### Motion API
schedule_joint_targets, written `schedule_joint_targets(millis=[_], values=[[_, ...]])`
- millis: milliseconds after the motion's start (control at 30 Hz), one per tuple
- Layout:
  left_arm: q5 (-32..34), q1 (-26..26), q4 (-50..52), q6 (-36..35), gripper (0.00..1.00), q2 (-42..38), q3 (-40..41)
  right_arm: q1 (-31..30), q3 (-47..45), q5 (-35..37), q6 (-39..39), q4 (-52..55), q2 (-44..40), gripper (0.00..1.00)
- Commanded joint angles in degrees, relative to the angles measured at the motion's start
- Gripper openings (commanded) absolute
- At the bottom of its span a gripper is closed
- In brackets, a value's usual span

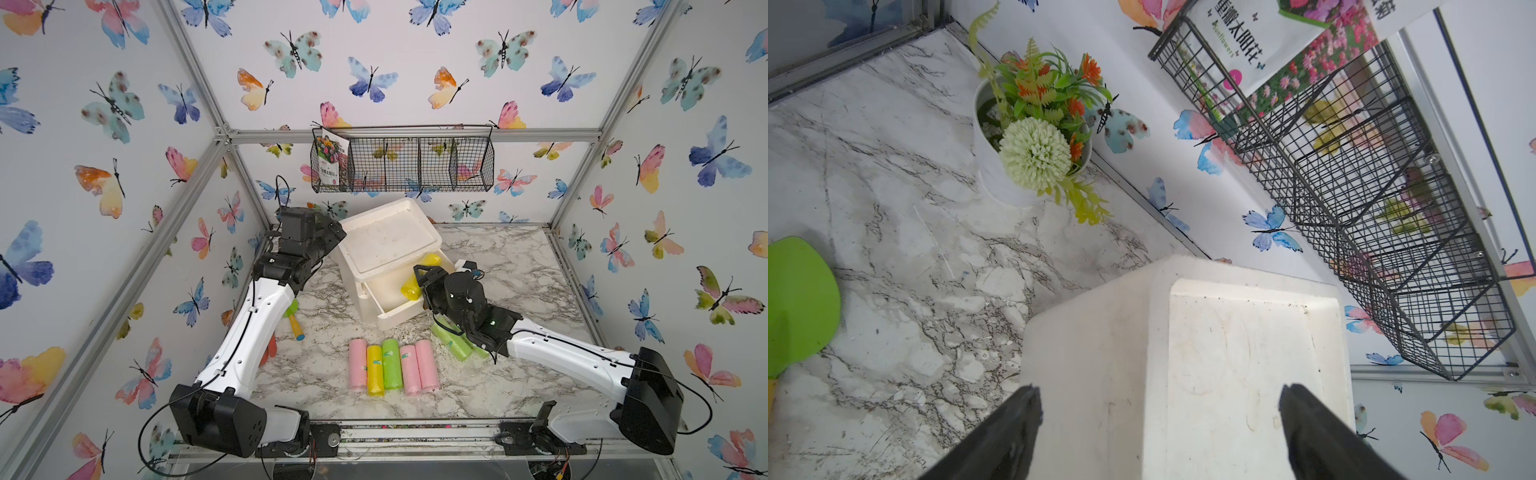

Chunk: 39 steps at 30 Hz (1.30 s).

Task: Sort the rolls of trash bags by color and place them into the drawer
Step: Place the roll of trash bags in the drawer, then pick up the roll of trash bags from the center of the board.

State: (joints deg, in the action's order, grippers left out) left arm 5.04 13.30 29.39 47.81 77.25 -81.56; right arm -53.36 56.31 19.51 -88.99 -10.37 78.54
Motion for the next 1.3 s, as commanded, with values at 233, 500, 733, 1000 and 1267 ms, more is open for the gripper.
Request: schedule_joint_targets(millis=[233,500,733,1000,1267], values=[[-1.2,-0.9,-0.5,-1.0,0.91,0.6,-1.6,-0.2,3.7,-2.6,-2.2,-1.3,0.7,0.68],[-1.9,-2.2,-0.3,-1.9,0.91,0.8,-2.1,-1.8,8.2,-13.6,22.6,14.5,-0.5,0.68],[-2.4,-2.3,-0.3,-1.9,0.91,1.5,-2.3,-14.8,9.6,-9.5,35.0,32.4,5.4,0.68],[-1.9,-2.3,0.9,-2.7,0.91,0.7,-1.4,-25.3,14.8,-3.1,34.4,37.9,17.4,0.69],[-1.7,-2.3,1.6,-2.8,0.91,0.4,-2.4,-28.2,15.7,-0.8,34.2,38.0,21.3,0.69]])
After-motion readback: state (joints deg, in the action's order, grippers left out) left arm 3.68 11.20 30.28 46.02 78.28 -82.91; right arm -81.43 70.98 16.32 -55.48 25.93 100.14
